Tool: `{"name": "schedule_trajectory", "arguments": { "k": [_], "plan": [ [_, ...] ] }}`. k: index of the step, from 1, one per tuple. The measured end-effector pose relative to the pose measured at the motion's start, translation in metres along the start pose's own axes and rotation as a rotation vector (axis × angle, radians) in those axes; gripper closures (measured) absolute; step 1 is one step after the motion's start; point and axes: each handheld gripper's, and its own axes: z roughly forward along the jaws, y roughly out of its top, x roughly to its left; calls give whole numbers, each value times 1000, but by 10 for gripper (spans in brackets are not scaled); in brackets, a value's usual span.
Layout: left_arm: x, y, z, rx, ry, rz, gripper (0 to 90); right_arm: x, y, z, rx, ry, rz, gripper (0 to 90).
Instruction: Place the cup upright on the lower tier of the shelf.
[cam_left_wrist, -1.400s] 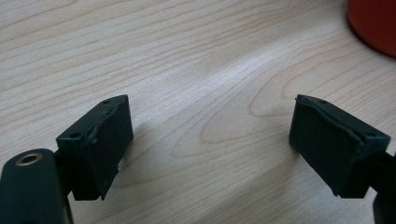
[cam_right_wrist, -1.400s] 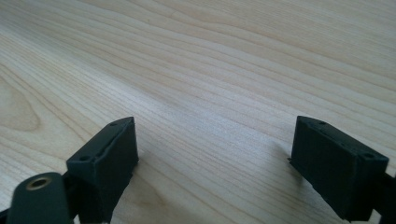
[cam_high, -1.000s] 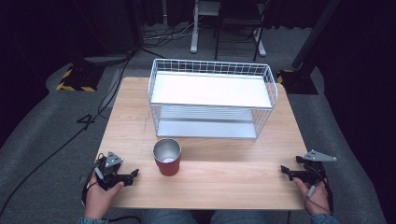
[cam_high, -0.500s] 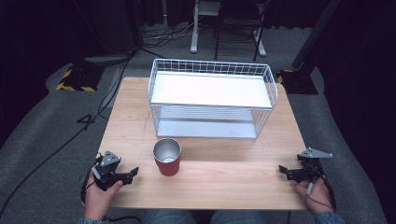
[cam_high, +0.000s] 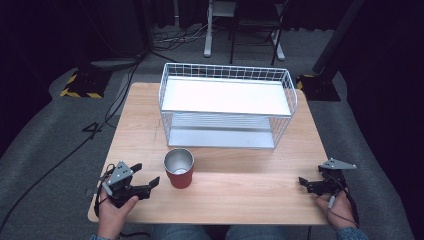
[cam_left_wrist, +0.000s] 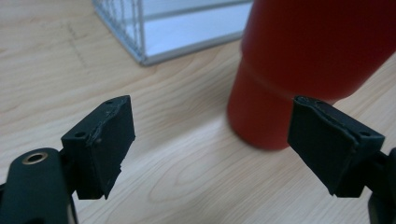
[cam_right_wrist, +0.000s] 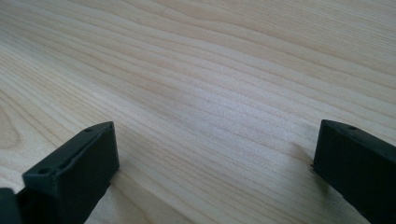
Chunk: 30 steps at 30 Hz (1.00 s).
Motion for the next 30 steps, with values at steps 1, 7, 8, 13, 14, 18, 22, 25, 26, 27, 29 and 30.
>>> {"name": "schedule_trajectory", "arguments": {
  "k": [1,7,8,13,14,18,22,25,26,27,29,30],
  "plan": [
    [-2,1,0,-14,-12,3,156,0,0,0,0,0,0,2],
    [-11,2,2,-77,-42,46,155,0,0,0,0,0,0,2],
    [-13,2,3,-80,-45,49,155,0,0,0,0,0,0,2],
    [-20,4,7,-124,-61,67,154,0,0,0,0,1,0,2],
    [-22,4,8,-134,-70,70,154,0,0,0,0,1,0,2],
    [-26,4,11,-136,-79,71,154,0,0,0,0,1,0,3],
    [-31,3,15,-131,-91,58,154,0,0,0,0,1,1,4],
    [-35,4,19,-126,-94,55,154,0,0,0,0,2,0,4],
    [-37,4,20,-123,-97,56,154,0,0,0,0,2,0,4],
    [-39,4,21,-123,-98,54,154,0,0,0,0,1,0,4],
    [-42,4,24,-126,-97,58,154,0,0,0,-1,1,0,4],
    [-42,4,24,-126,-97,58,154,0,0,0,-1,1,0,4]
  ]
}}
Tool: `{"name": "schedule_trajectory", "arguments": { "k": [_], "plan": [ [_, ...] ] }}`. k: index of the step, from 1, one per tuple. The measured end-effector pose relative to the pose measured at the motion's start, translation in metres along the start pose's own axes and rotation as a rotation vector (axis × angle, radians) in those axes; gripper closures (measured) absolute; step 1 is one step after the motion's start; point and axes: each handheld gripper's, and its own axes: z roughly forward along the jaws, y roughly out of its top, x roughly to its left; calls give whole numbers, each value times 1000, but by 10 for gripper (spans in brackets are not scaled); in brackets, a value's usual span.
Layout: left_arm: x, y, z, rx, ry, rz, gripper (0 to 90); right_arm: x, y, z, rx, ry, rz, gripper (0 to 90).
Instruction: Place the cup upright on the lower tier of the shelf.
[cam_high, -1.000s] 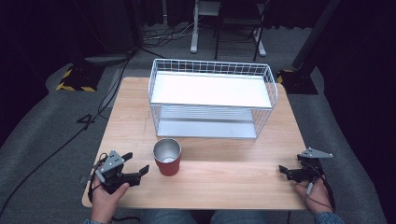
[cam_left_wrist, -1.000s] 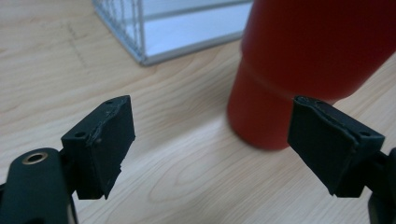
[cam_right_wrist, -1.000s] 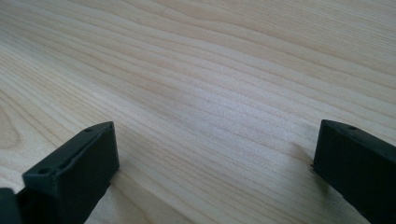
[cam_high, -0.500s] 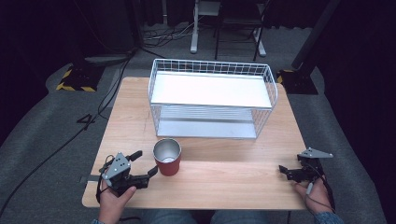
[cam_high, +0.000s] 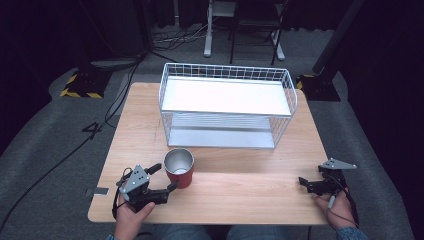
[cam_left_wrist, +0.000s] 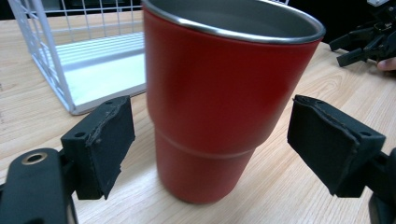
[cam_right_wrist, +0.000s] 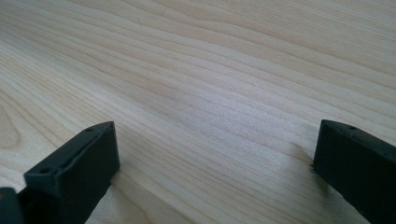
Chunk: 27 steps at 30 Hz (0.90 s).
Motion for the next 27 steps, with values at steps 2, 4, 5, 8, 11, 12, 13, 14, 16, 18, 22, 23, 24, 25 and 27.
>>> {"name": "schedule_trajectory", "arguments": {
  "k": [2,4,5,8,11,12,13,14,16,18,22,23,24,25,27],
  "plan": [
    [-4,1,4,0,21,-10,154,0,0,0,0,0,0,4],
    [-5,1,6,0,22,-18,151,0,0,0,0,0,0,4],
    [-5,1,7,5,23,-14,151,0,0,0,0,0,0,4],
    [-8,-1,15,27,32,-17,149,0,0,0,0,0,0,4],
    [-9,-2,21,40,49,-22,115,0,0,0,0,0,0,4],
    [-10,-2,24,46,55,-25,108,0,0,0,0,0,0,4],
    [-10,-2,26,49,58,-24,99,0,0,0,0,0,0,4],
    [-11,-2,28,56,62,-27,92,0,0,0,0,0,0,4],
    [-11,-2,33,72,73,-28,82,0,0,0,0,0,0,4],
    [-11,-2,34,82,76,-24,78,0,0,0,0,0,0,4],
    [-12,-2,43,100,89,-34,70,0,0,0,0,0,0,4],
    [-12,-2,45,103,94,-36,67,0,0,0,0,0,0,4],
    [-13,-2,47,106,99,-39,68,0,0,0,0,0,0,4],
    [-13,-2,48,109,106,-38,68,0,0,0,0,0,0,4],
    [-13,-2,51,119,115,-37,68,0,0,0,0,0,0,4]
  ]
}}
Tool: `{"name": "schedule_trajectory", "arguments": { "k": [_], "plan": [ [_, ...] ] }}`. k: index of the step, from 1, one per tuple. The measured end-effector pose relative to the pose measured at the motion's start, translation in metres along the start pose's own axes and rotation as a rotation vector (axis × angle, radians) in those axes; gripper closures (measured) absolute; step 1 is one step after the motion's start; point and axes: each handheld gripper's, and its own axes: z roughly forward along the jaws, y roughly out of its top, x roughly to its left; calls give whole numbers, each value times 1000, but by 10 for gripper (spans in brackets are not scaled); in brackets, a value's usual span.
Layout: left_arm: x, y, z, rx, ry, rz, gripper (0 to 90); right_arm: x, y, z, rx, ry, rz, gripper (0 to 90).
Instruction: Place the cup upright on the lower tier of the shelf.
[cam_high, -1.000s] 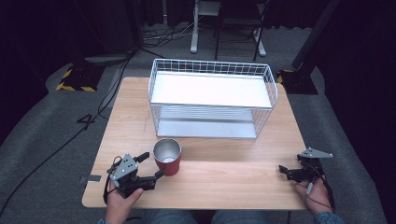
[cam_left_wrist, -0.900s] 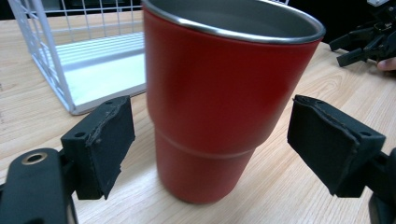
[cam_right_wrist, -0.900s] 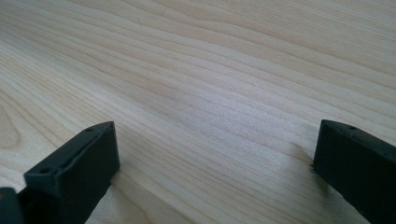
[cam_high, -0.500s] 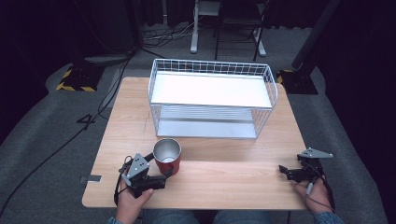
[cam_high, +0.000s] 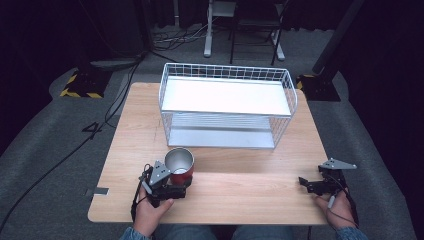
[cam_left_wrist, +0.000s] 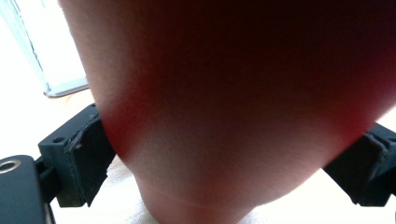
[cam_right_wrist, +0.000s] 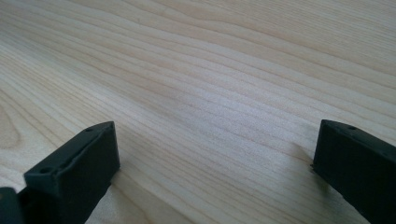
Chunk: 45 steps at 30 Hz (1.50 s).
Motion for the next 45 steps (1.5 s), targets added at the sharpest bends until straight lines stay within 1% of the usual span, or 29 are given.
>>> {"name": "schedule_trajectory", "arguments": {
  "k": [2,3,5,6,8,13,17,20,22,26,29,33,34,35,40,43,44,45],
  "plan": [
    [0,0,3,12,10,6,67,0,0,0,0,-2,4,4],
    [0,-1,4,25,25,13,69,0,0,0,0,-3,5,4],
    [-1,-1,7,38,35,9,69,0,0,0,0,-4,6,4],
    [0,-1,7,45,40,15,72,0,0,0,0,-4,5,4],
    [0,-2,8,42,47,14,79,0,0,0,0,-4,6,4],
    [0,-3,9,36,46,6,83,0,0,0,0,-4,6,4],
    [-4,-3,9,18,54,-6,121,0,0,0,0,-4,6,4],
    [-4,-3,9,21,60,8,137,0,0,0,0,-5,5,5],
    [-5,-4,9,20,63,6,142,0,0,0,-1,-6,3,7],
    [-4,-3,8,19,60,12,146,0,0,0,-4,-8,0,12],
    [-3,-3,8,18,53,3,148,1,0,0,-5,-4,-4,17],
    [-4,-1,6,23,48,9,150,1,0,-1,-7,2,-8,21],
    [-5,0,6,18,44,-2,150,1,0,-1,-8,3,-9,24],
    [-6,1,6,11,37,-4,150,1,0,-1,-9,3,-10,27],
    [-11,11,3,-14,25,17,151,2,-1,-2,-19,13,-26,76],
    [-13,15,3,-18,20,20,151,2,-1,-2,-25,18,-30,88],
    [-16,21,3,-24,15,35,151,2,-1,-2,-25,17,-28,88],
    [-17,23,4,-26,12,41,152,2,-1,-2,-24,17,-27,88]
  ]
}}
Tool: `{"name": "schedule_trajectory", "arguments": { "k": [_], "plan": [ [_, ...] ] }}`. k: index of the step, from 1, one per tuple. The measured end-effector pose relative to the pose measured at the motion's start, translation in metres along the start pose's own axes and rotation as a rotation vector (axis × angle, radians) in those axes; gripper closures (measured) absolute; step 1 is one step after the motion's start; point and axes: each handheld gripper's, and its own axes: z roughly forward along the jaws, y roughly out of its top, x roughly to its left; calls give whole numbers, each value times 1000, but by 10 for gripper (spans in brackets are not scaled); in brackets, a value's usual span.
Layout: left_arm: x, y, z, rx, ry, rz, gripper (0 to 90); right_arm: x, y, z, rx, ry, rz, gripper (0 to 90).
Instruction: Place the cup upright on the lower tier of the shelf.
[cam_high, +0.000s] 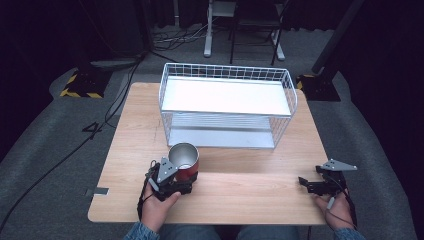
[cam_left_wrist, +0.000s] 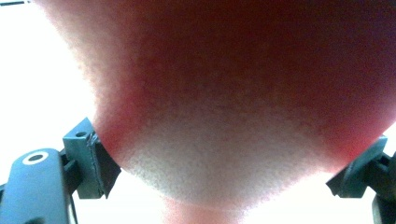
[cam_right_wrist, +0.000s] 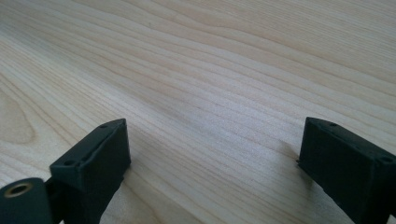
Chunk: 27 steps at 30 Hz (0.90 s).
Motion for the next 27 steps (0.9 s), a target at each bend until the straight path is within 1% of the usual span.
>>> {"name": "schedule_trajectory", "arguments": {
  "k": [2,3,8,10,14,16,19,20,23,26,27],
  "plan": [
    [-1,5,1,-2,-4,9,151,0,0,0,0,0,2,88],
    [-2,7,2,-7,-5,7,152,0,0,0,1,-1,2,88],
    [-5,18,6,-24,-19,38,152,0,0,0,3,-4,5,80],
    [-6,20,7,-29,-22,37,152,0,0,0,3,-7,7,77],
    [-8,32,14,-37,-37,53,152,0,0,0,4,-7,8,76],
    [-8,36,17,-40,-45,47,152,0,0,1,4,-6,9,74],
    [-8,39,22,-46,-50,51,152,0,1,1,5,-15,16,69],
    [-9,41,23,-50,-52,46,152,0,1,1,5,-15,16,68],
    [-9,46,29,-54,-52,59,152,0,1,1,5,-15,16,69],
    [-9,48,33,-56,-54,61,152,0,1,1,5,-15,16,69],
    [-9,52,37,-55,-56,65,152,0,1,1,6,-15,16,69]
  ]
}}
